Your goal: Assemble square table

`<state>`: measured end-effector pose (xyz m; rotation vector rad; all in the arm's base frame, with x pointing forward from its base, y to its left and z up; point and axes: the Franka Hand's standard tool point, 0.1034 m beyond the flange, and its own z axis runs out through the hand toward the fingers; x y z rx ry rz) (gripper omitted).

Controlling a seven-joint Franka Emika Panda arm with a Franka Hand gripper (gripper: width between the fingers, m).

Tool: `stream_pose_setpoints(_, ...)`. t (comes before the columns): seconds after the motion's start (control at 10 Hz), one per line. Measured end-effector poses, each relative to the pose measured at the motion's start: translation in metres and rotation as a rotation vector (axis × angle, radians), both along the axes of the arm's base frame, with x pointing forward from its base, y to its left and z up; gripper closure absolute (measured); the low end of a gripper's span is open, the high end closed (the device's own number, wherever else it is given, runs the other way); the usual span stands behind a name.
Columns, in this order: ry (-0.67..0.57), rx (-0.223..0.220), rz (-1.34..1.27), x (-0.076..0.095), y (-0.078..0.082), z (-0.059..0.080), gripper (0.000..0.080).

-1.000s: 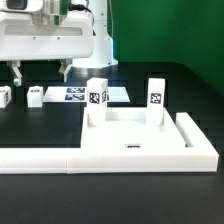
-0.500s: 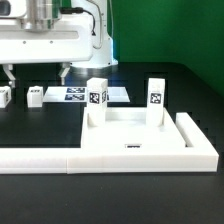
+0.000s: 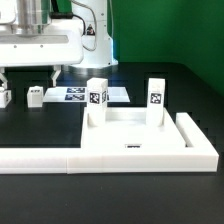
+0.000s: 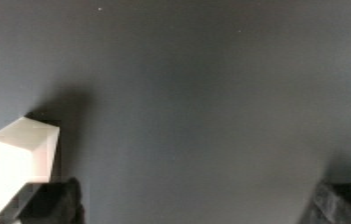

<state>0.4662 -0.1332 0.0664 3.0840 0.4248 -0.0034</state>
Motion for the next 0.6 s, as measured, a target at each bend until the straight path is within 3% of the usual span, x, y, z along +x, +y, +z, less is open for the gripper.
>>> stream_pose_setpoints(0.2,0.004,0.002,-0.018,-0.001,0.001,0.000,0.0150)
stream_pose_setpoints(0.6,0.061,0.011,-0.103,-0.030,0.001,-0.009,0.0150)
